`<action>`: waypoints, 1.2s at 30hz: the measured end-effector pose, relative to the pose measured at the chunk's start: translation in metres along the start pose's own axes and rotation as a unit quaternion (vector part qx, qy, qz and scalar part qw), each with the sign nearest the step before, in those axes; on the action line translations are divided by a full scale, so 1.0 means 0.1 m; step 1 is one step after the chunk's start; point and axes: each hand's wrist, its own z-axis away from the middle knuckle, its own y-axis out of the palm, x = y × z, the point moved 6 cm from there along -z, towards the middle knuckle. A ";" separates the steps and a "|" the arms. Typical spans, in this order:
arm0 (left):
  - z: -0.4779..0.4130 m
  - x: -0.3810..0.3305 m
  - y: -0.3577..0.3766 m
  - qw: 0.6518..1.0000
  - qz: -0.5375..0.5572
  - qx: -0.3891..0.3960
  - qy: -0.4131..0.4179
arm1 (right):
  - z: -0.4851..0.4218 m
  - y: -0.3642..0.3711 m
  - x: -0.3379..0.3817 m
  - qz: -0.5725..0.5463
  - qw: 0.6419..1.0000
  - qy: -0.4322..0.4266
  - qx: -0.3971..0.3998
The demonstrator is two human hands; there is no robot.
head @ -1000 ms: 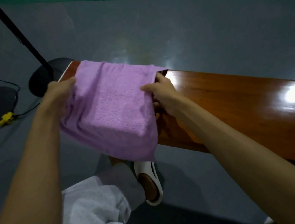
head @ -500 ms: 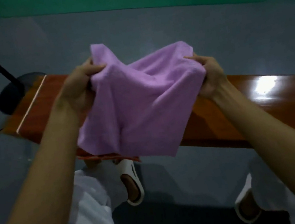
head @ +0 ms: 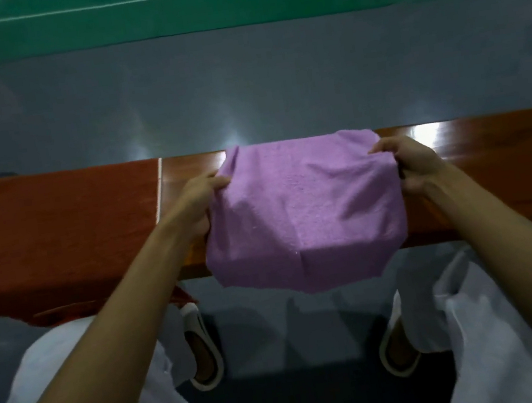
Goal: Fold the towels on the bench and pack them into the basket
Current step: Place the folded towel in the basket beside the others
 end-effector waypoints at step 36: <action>-0.17 0.22 0.04 0.721 -0.655 -0.120 0.190 | -0.22 -0.12 -0.32 0.687 0.676 -0.209 -0.166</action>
